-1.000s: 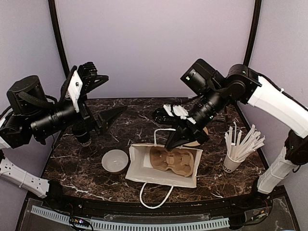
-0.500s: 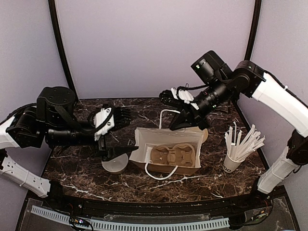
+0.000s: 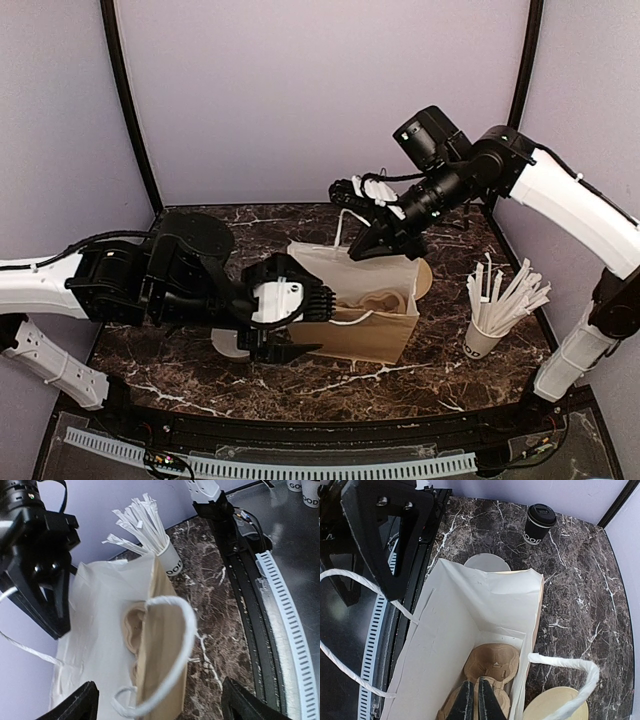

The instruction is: Pack the takeout coffee

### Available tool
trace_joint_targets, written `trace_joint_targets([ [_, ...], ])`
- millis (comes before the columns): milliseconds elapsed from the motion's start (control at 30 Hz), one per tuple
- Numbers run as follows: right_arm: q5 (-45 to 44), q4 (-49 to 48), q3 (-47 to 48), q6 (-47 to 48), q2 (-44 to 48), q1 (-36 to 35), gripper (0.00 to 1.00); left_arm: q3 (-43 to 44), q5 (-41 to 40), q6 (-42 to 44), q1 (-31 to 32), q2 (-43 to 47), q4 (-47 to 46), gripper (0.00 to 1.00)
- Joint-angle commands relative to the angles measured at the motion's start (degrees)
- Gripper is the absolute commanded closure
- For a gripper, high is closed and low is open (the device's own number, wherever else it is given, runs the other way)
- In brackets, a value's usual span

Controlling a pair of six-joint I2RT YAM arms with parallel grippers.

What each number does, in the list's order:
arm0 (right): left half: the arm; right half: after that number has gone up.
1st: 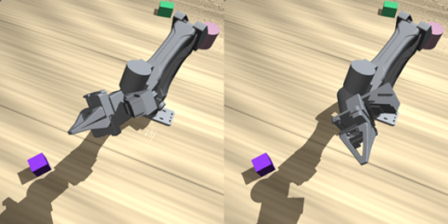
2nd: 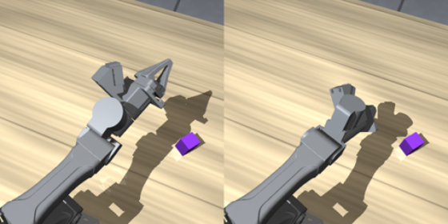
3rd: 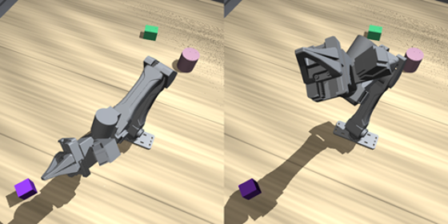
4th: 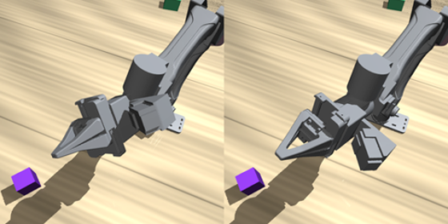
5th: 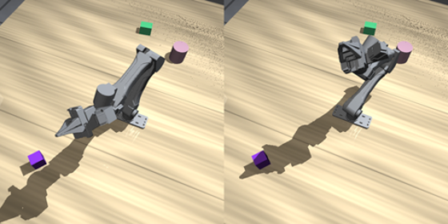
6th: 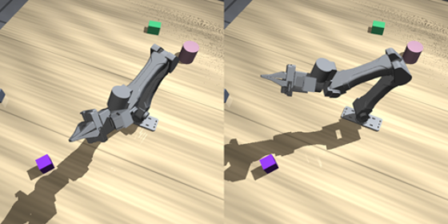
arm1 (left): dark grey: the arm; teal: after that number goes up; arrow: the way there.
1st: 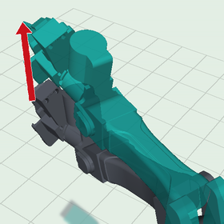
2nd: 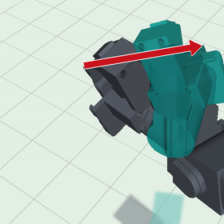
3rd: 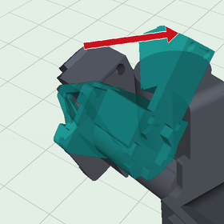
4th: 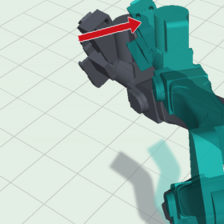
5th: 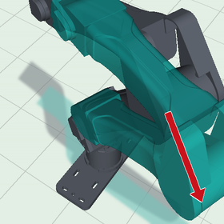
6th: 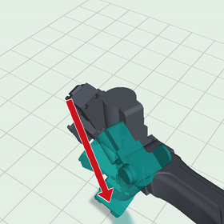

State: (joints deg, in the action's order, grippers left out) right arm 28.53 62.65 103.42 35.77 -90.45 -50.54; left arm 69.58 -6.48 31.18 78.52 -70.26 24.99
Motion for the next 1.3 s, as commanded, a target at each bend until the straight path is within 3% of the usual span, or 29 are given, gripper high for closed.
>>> trace_joint_targets([
  [0, 0.9, -1.3, 1.4, -0.8, -0.3, 0.3, 0.96, -0.3, -4.9, 6.3, -0.1, -1.7, -12.3, 0.16],
  [100, 0.6, -1.9, 1.3, -0.8, -0.1, 0.5, 0.96, 0.6, -1.3, 8.1, -0.2, -2.0, -15.4, 0.31],
  [167, 0.6, -2.1, 2.0, -0.9, -0.2, 0.7, 0.97, 2.9, 1.4, 8.5, -0.5, -3.0, -15.6, 0.59],
  [200, 0.6, -2.2, 2.8, -0.9, -0.3, 1.0, 0.98, 4.0, 1.4, 8.7, -0.6, -3.6, -14.5, 0.88],
  [267, 0.0, -2.7, 5.1, -1.4, -0.7, 1.6, 1.00, 8.0, -0.3, 9.8, -0.7, -6.2, -12.0, 0.99],
  [500, -6.4, -13.8, 15.1, -6.0, -1.0, 3.6, 1.00, 21.2, -6.9, 17.4, -1.2, -9.9, -12.7, 1.00],
  [733, -7.5, -14.7, 24.5, -6.4, -3.3, 3.7, 1.00, 33.3, -6.8, 21.4, -1.3, -14.3, -8.4, 1.00],
  [1267, -8.7, -16.0, 19.4, -6.1, -2.5, 3.7, 1.00, 32.8, -8.8, 20.0, -1.3, -14.6, -5.4, 1.00],
])
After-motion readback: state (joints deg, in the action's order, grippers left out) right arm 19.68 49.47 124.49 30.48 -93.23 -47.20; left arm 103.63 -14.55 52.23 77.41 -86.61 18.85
